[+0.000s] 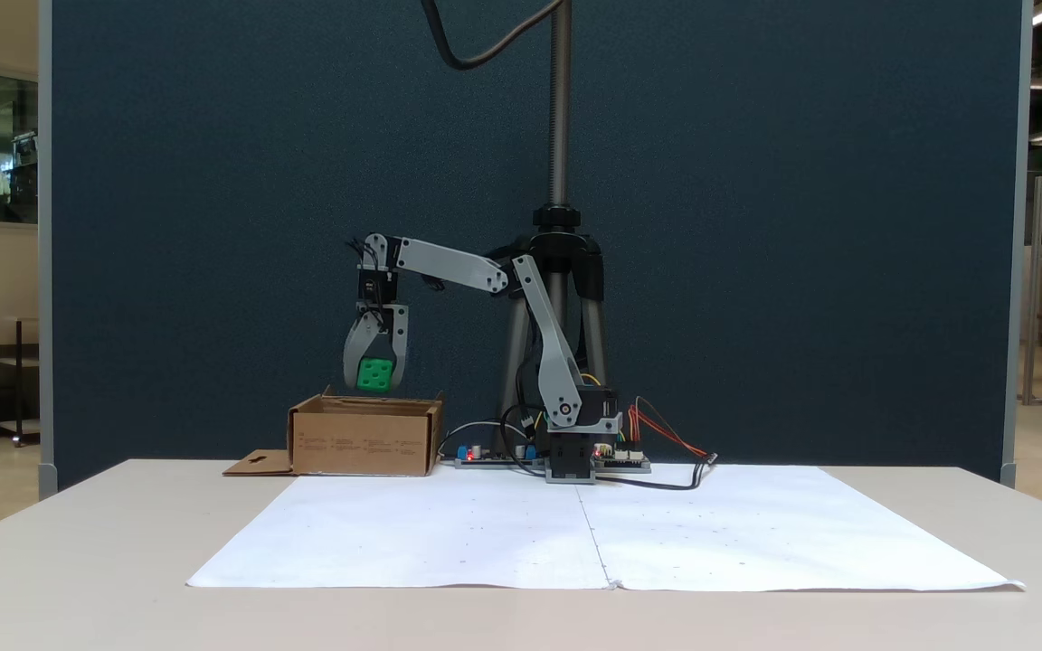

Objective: Grasp a green dice and put it in the bin.

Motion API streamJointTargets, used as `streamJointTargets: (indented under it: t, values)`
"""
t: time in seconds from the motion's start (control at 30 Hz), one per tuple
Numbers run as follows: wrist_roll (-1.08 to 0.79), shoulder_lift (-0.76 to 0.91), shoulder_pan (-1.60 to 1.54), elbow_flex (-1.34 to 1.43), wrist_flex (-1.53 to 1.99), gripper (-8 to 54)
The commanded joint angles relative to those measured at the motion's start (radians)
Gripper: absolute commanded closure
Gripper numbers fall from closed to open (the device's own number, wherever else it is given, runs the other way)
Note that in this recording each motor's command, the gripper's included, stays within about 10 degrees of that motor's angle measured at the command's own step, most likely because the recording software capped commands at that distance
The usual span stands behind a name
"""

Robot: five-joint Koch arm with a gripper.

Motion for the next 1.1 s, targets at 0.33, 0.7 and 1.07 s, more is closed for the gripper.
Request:
streamJointTargets:
  t: [0.33,0.7,1.07]
  values:
    - [0.127,0.005,0.006,-0.006,0.081,33.4]
    - [0.146,-0.009,0.006,0.017,0.071,1.5]
    - [0.252,-0.009,0.012,0.023,0.066,2.3]
